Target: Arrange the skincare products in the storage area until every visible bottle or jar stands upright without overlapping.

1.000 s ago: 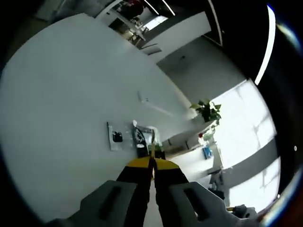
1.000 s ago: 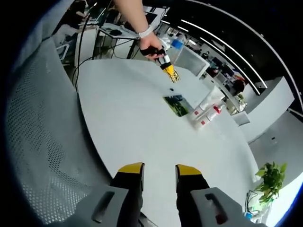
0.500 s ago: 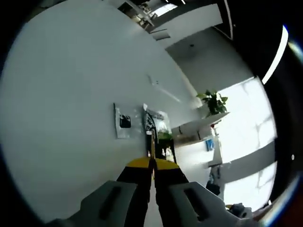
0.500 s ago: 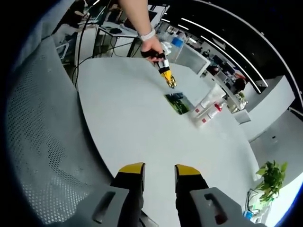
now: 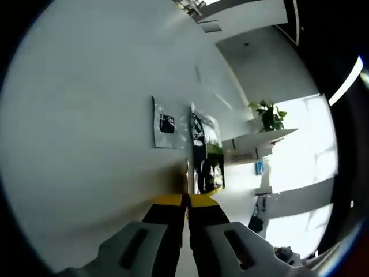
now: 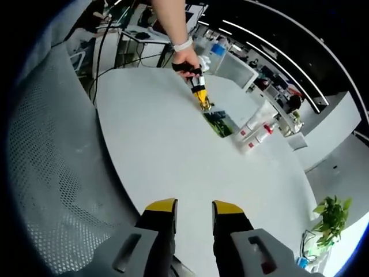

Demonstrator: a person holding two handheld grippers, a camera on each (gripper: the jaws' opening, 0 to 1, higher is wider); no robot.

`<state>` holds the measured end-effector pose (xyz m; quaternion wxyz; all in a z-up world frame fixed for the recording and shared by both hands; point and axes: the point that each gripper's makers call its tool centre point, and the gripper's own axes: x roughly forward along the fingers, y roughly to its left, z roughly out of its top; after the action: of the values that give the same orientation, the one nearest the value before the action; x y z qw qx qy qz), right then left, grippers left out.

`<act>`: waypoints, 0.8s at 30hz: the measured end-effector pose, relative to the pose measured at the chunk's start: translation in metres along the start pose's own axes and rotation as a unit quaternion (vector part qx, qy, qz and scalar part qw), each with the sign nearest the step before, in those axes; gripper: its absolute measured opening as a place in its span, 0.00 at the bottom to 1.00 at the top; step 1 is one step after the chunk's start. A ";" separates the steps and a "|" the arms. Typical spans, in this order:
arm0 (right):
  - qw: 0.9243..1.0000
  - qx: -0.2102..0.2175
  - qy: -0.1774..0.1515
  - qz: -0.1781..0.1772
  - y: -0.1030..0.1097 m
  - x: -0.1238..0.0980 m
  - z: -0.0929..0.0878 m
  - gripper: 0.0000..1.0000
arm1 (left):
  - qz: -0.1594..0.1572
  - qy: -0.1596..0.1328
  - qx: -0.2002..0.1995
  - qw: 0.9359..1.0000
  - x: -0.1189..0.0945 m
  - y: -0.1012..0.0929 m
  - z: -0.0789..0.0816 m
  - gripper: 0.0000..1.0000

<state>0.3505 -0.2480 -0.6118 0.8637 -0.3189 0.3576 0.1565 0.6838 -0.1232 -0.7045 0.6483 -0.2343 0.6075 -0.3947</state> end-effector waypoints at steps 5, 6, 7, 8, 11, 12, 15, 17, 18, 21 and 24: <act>1.000 -0.001 0.002 0.002 0.001 0.000 -0.001 0.19 | 0.008 -0.002 -0.007 1.000 0.004 0.007 0.006 0.02; 1.000 -0.001 0.002 0.002 0.001 0.000 -0.001 0.19 | 0.015 0.002 -0.008 1.000 0.004 0.010 0.006 0.03; 1.000 -0.001 0.002 0.002 0.001 0.000 -0.001 0.19 | 0.026 0.008 0.001 1.000 0.004 0.014 0.005 0.04; 1.000 -0.001 0.002 0.003 0.001 0.000 -0.001 0.19 | 0.023 0.011 0.001 1.000 0.004 0.014 0.006 0.04; 1.000 -0.003 0.004 0.005 0.002 0.001 -0.001 0.19 | 0.028 0.014 -0.007 0.999 0.002 0.016 0.011 0.04; 1.000 -0.003 0.004 0.005 0.003 0.001 -0.002 0.18 | 0.030 0.016 -0.006 0.999 0.002 0.016 0.012 0.04; 1.000 -0.003 0.006 0.007 0.003 0.001 -0.002 0.18 | 0.041 0.030 -0.004 0.999 0.000 0.018 0.012 0.05; 1.000 -0.004 0.007 0.010 0.004 0.001 -0.003 0.18 | 0.058 0.060 0.009 0.996 -0.003 0.021 0.008 0.06; 1.000 -0.004 0.006 0.009 0.004 0.001 -0.003 0.18 | 0.062 0.062 0.015 0.996 -0.003 0.020 0.009 0.06; 1.000 -0.004 0.006 0.011 0.005 0.001 -0.003 0.17 | 0.079 0.069 0.032 0.994 -0.005 0.016 0.008 0.08; 1.000 -0.004 0.007 0.012 0.005 0.002 -0.003 0.17 | 0.079 0.077 0.032 0.993 -0.005 0.012 0.008 0.12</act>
<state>0.3475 -0.2462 -0.6169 0.8575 -0.3194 0.3672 0.1665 0.6946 -0.1136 -0.7096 0.6359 -0.1338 0.6593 -0.3782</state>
